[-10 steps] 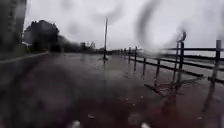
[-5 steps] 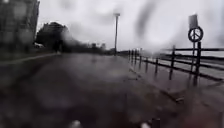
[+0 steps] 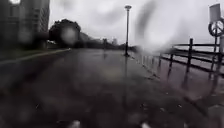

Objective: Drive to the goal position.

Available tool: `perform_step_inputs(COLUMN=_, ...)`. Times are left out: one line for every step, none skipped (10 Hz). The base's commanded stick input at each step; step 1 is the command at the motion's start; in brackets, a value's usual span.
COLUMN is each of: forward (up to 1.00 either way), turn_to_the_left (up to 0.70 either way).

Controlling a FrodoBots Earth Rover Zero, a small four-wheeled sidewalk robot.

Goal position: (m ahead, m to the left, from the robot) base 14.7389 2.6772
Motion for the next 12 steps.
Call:
perform_step_inputs(forward=0.70, turn_to_the_left=0.35)
perform_step_inputs(forward=0.70, turn_to_the_left=0.34)
perform_step_inputs(forward=0.70, turn_to_the_left=0.14)
perform_step_inputs(forward=0.70, turn_to_the_left=0.00)
perform_step_inputs(forward=0.70, turn_to_the_left=0.00)
perform_step_inputs(forward=0.70, turn_to_the_left=0.00)
perform_step_inputs(forward=0.70, turn_to_the_left=0.00)
perform_step_inputs(forward=0.70, turn_to_the_left=0.00)
perform_step_inputs(forward=0.70, turn_to_the_left=0.00)
perform_step_inputs(forward=0.70, turn_to_the_left=0.00)
perform_step_inputs(forward=0.70, turn_to_the_left=0.00)
perform_step_inputs(forward=0.70, turn_to_the_left=0.00)
